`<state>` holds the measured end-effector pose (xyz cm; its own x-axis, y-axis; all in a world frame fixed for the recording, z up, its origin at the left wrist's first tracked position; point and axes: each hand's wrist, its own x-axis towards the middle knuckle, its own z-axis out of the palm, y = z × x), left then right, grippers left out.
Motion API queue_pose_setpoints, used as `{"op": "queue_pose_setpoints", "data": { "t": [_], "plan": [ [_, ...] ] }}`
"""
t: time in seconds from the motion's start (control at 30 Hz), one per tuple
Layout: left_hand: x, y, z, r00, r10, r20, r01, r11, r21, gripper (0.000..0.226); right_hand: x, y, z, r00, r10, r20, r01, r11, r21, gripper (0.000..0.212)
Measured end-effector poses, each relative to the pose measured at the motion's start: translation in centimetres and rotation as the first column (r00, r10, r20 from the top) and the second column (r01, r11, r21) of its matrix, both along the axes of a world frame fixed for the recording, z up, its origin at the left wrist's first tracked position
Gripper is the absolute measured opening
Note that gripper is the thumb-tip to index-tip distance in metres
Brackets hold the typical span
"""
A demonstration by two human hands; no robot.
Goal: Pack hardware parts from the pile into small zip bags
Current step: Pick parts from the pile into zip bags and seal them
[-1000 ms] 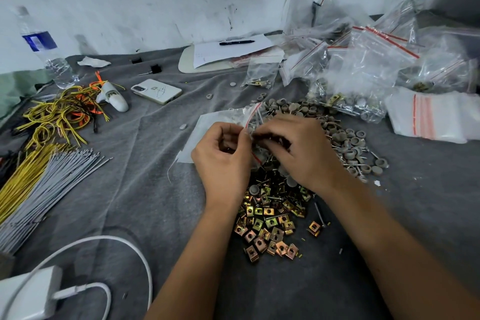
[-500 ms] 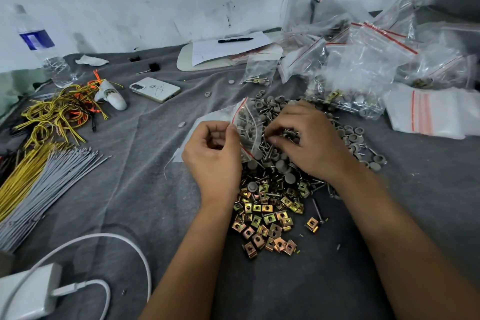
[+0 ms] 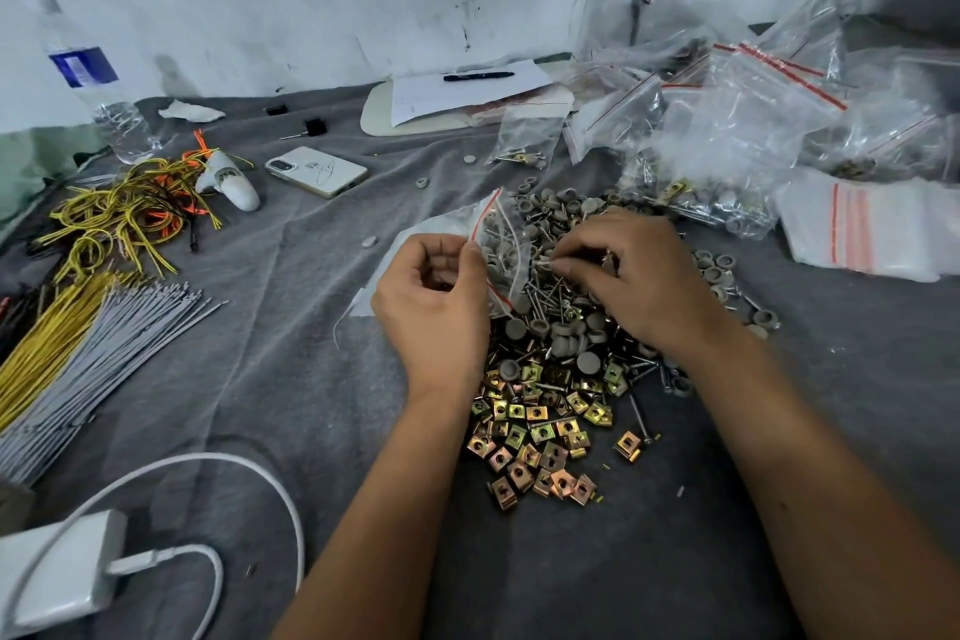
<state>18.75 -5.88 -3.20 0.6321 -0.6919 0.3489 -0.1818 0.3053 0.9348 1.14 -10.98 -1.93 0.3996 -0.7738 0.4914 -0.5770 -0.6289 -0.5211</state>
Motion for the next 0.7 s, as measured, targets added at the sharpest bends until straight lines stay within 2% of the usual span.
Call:
{"op": "queue_pose_setpoints", "data": {
  "t": [0.13, 0.23, 0.37, 0.53, 0.7],
  "plan": [
    [-0.2, 0.0, -0.1, 1.000, -0.021, 0.023, 0.021, 1.000, 0.003, 0.017, 0.4, 0.4, 0.4, 0.984, -0.019, 0.175, 0.031, 0.997, -0.067, 0.014],
    [-0.5, 0.0, -0.2, 0.996, -0.040, 0.078, 0.039, 0.999, 0.010, 0.018, 1.3, 1.0, 0.5, 0.980, 0.023, 0.196, 0.002, 0.992, -0.127, 0.014],
    [-1.0, 0.2, -0.1, 0.978, -0.051, 0.204, 0.053, 0.999, -0.002, 0.016, 2.4, 1.5, 0.1, 0.969, 0.017, 0.248, 0.011, 0.994, -0.112, 0.012],
    [-1.3, 0.5, 0.0, 0.959, -0.079, 0.273, 0.093, 0.995, -0.037, 0.011, 3.3, 1.7, -0.6, 0.977, 0.060, 0.207, -0.035, 0.992, -0.122, 0.021],
    [-1.0, 0.4, 0.0, 0.983, -0.050, 0.178, 0.053, 0.998, -0.013, 0.014, 3.7, 1.4, -0.9, 0.994, 0.101, 0.047, -0.094, 0.988, -0.126, 0.017]
  ]
}}
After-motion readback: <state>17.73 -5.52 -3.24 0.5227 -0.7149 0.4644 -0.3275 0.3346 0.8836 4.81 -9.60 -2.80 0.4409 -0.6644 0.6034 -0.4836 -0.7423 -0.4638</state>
